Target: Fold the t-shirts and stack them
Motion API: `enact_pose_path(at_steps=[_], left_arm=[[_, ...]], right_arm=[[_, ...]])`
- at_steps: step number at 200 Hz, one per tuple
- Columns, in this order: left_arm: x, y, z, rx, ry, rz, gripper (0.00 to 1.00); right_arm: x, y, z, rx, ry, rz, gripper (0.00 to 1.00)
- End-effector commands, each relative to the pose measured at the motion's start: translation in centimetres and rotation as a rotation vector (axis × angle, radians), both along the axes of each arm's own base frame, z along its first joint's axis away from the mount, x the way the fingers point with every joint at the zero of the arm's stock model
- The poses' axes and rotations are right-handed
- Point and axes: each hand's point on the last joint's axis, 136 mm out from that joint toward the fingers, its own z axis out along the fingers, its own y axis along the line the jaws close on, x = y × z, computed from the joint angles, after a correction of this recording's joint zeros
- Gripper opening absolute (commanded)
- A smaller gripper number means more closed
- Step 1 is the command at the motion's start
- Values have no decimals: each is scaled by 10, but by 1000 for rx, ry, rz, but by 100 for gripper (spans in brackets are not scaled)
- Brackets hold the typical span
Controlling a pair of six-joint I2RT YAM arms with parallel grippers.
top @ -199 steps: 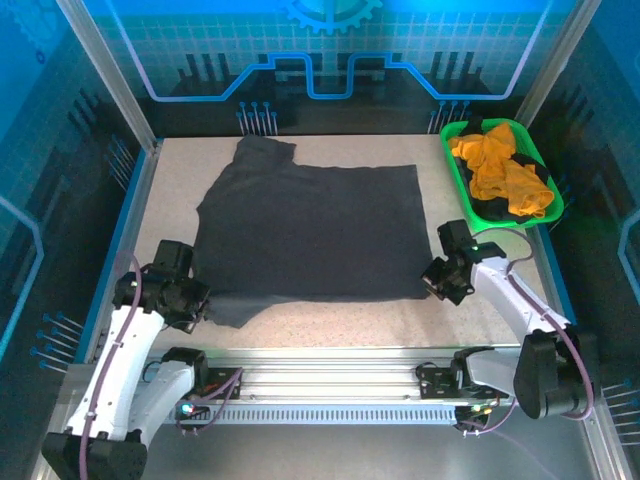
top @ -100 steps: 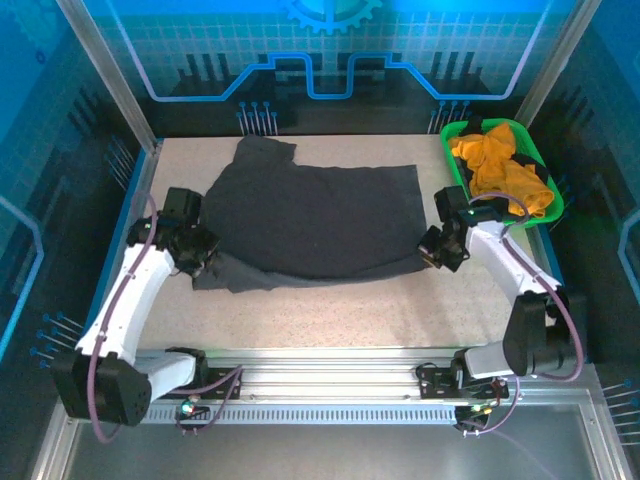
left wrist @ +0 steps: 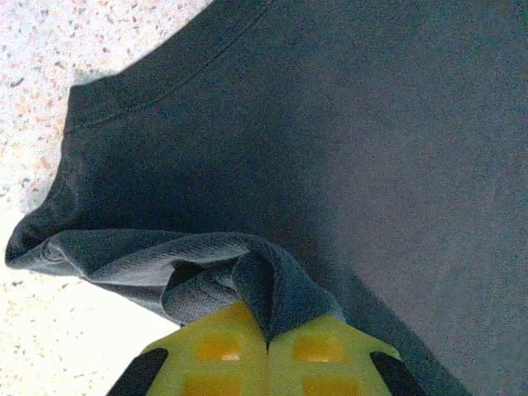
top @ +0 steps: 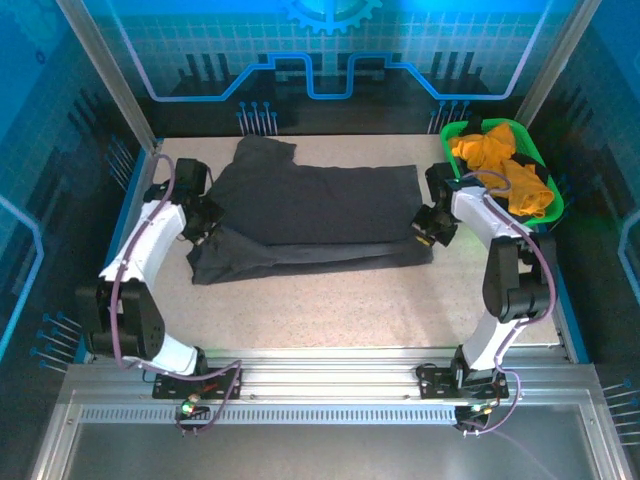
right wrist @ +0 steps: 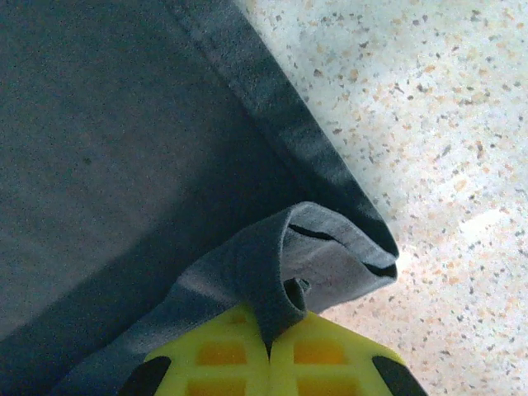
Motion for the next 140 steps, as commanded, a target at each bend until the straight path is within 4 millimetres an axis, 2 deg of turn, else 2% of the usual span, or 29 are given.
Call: enact_pose_path(at_steps=[1,69,116,128,136,140], left_arm=[[23,9,5,29,-45,-28,0],[43,30,-8,42,-35,-8,0],[64,29,-20,20,-33,-58,0],[68,29,-25,7,-19,-70,1],[70,29,-26,-1,-9,-74,18],[70,30,-26,-3,-4,-74,30]], right_arm=[[3,-9,-5,-22,42,-12,0],[20,-11,-14,-31,71,-33,0],[29,-11,-24,-24,96,-62,0],[37,-9,-24,-5,85,-52,14],[42,-9,-21,-3,69,-40,26],[44,-10,-19,-3,60,-34,34]])
